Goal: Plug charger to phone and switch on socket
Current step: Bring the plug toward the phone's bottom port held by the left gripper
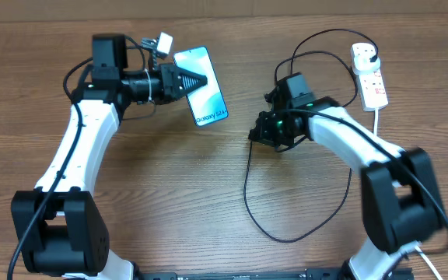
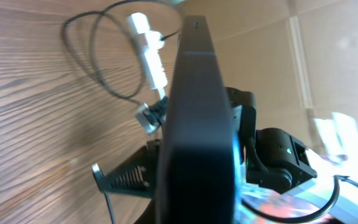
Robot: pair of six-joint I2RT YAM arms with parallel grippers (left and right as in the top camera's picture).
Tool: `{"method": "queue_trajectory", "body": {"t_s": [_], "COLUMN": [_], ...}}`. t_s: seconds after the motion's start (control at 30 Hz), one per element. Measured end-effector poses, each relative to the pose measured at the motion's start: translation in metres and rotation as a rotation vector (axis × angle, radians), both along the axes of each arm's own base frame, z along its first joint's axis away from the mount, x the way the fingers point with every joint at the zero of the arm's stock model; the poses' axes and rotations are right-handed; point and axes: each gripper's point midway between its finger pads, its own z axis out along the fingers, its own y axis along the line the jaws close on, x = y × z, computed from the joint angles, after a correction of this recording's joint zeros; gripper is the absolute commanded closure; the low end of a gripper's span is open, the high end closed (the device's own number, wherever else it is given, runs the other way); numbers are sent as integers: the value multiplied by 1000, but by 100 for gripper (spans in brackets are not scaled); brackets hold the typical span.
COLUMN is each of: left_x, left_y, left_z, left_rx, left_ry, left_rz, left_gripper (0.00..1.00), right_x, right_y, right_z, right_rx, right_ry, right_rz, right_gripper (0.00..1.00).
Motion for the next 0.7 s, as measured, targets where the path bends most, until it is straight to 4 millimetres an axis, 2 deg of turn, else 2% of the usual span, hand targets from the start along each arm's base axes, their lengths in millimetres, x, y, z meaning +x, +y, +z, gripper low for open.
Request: {"method": "queue_trajectory", "body": {"t_s": [0.23,0.3,0.4,0.53,0.7], "left_x": [-11,-18,-25,-29,-31], "left_y": [15,13,12,11,11], "left_z": [26,32,37,40,42], "left_rx": [-159,-196,-235,-259,-268], "left_ry": [59,80,121,140,148], "left_rz": [-66,-102,-136,-158,-167], "left_gripper": [96,96,96,96,96], "right_x": [-48,-61,-77,-95,-103], "right_y": [25,32,41,55,74], "right_z": [109,129,147,158,176], "right_rx": [327,420,526,601,690], "right_ry": [-113,-132,-125,-114,-181], "right_rz": [239,304,374,453,548], "right_gripper": [96,96,96,96,96]}}
